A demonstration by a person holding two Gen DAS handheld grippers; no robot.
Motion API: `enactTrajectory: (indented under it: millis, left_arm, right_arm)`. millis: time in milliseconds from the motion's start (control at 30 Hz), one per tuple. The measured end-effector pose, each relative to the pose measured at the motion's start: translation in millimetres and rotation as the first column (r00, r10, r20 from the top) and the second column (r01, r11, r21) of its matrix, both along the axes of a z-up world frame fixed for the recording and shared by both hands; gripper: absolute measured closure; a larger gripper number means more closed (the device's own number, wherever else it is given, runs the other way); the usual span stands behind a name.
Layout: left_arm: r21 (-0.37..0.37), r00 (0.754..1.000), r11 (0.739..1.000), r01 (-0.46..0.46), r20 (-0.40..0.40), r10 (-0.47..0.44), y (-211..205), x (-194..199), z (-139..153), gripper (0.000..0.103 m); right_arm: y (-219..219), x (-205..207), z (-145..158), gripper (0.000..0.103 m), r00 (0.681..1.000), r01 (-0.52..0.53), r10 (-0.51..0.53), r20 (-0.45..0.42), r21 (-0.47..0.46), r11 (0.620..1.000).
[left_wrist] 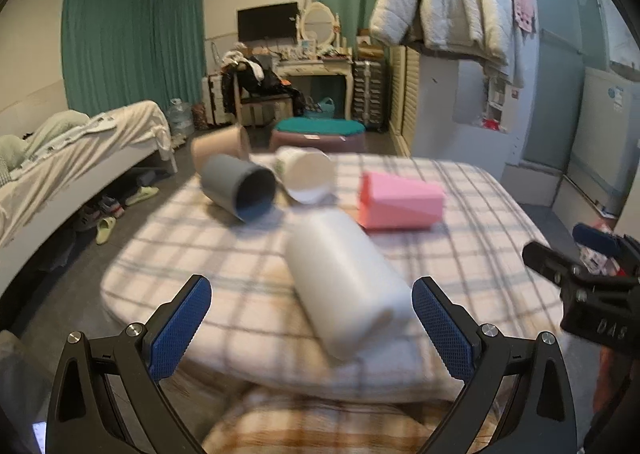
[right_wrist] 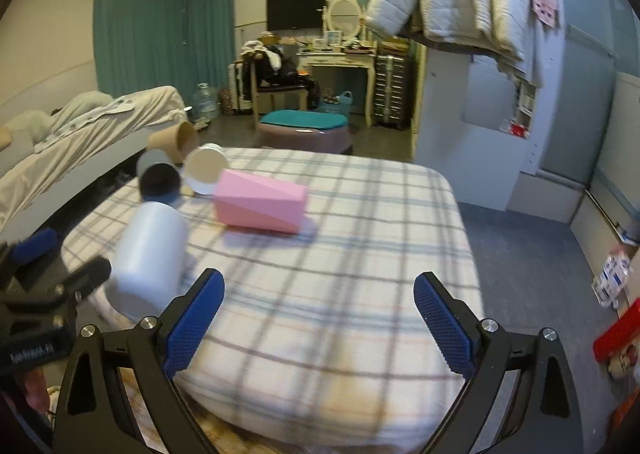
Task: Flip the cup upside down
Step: 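Rotate the held white cup upright, closed base up, with the right gripper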
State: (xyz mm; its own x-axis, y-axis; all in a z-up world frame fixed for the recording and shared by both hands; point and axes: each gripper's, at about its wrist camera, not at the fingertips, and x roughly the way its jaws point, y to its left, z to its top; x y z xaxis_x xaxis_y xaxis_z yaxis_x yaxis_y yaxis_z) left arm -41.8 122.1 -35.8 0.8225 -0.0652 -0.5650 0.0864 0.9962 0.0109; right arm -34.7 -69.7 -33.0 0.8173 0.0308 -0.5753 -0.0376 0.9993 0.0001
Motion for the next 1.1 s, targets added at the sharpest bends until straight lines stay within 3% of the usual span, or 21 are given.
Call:
enactTrajectory:
  millis: [200,333,400,500,767,1100]
  left_arm:
    - [-0.005,0.993,1.000,0.029,-0.112,-0.029,-26.6,13.6,-32.7,0.000]
    - [-0.019,0.992,1.000,0.017,-0.125,-0.019,-28.3,25.7,-42.3,0.001]
    - [-0.028,0.991,0.999,0.018,-0.130,-0.021,-25.7,30.4,-43.1,0.015]
    - [-0.035,0.989,0.999,0.038,-0.143,-0.043,-21.1,34.8,-45.6,0.023]
    - [0.002,0.990,0.996,0.093,-0.111,-0.092,-1.8,40.7,-24.7,0.024]
    - [-0.036,0.990,0.995,0.093,-0.106,-0.097,36.3,80.9,1.6,0.027]
  right_arm:
    - [-22.5,-12.3,-15.6,0.007,0.999,0.035,-0.034,-0.042,0.009,0.999]
    - [-29.2,-14.9,-21.8,0.007,0.997,0.048,-0.047,-0.062,0.015,0.999]
    - [-28.9,-11.8,-23.7,0.007,0.996,0.052,-0.051,-0.071,0.021,0.998]
    - [-24.7,-8.7,-24.2,0.007,0.996,0.046,-0.045,-0.074,0.020,0.999]
    - [-8.6,5.3,-23.6,0.007,0.996,0.024,-0.023,-0.082,0.019,1.000]
    - [14.4,27.1,-21.9,0.007,0.995,0.008,-0.006,-0.098,0.018,1.000]
